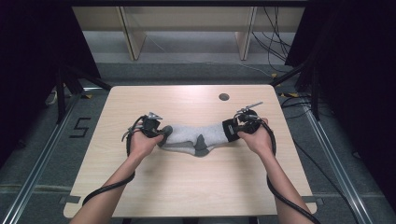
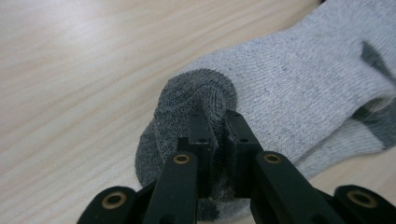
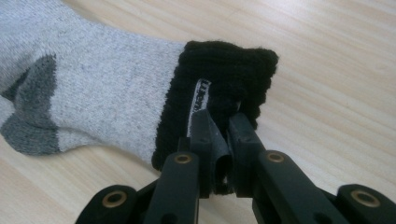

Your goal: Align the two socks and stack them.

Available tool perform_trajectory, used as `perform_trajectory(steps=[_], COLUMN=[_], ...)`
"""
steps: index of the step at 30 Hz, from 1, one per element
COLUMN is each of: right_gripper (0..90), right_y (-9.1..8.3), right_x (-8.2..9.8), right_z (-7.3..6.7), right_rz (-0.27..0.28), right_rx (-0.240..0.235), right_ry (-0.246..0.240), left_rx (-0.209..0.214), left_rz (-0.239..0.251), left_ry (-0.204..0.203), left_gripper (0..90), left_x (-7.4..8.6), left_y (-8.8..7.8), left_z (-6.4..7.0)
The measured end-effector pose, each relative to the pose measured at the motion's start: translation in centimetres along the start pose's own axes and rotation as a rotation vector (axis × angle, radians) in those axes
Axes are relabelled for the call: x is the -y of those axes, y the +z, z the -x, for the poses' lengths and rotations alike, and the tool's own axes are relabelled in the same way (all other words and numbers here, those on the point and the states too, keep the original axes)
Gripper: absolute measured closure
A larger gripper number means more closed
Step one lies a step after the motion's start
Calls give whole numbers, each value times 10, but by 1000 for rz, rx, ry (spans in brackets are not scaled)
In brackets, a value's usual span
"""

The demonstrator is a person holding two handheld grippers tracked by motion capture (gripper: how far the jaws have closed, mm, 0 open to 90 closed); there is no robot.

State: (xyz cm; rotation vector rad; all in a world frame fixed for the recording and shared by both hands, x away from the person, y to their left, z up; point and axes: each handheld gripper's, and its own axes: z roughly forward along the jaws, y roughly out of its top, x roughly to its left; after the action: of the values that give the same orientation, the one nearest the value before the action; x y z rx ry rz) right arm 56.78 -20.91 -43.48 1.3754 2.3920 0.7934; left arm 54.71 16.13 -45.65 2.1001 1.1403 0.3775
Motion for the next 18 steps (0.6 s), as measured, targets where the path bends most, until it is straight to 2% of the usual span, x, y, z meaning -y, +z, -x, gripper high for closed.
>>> perform_trajectory(steps=[4, 5, 6, 8, 9, 12, 15, 18], right_gripper=[830, 830, 830, 830, 830, 829, 828, 823], right_y=[-10, -12, -14, -15, -16, -12, -3, 11], right_x=[-4, -5, -6, -7, -9, -12, -15, -15], right_z=[-4, -3, -6, -6, -7, -9, -10, -7], right_rz=[11, 17, 10, 14, 5, 0, -16, -45], right_rx=[-15, -10, -24, -33, -29, -33, -31, -22], right_ry=[-5, -32, -4, -31, -21, -37, -47, -23], left_rx=[18, 31, 35, 59, 50, 43, 36, 47], left_rz=[39, 37, 35, 13, 14, 5, -19, -31], left_ry=[0, 3, 7, 7, 8, 7, -17, -11], left_gripper=[822, 821, 821, 820, 820, 815, 810, 799], left_x=[-1, 0, 2, 7, 9, 11, 13, 15], left_y=[-25, -30, -33, -40, -41, -39, -26, -14], left_z=[3, 3, 4, 6, 7, 4, 1, -3])
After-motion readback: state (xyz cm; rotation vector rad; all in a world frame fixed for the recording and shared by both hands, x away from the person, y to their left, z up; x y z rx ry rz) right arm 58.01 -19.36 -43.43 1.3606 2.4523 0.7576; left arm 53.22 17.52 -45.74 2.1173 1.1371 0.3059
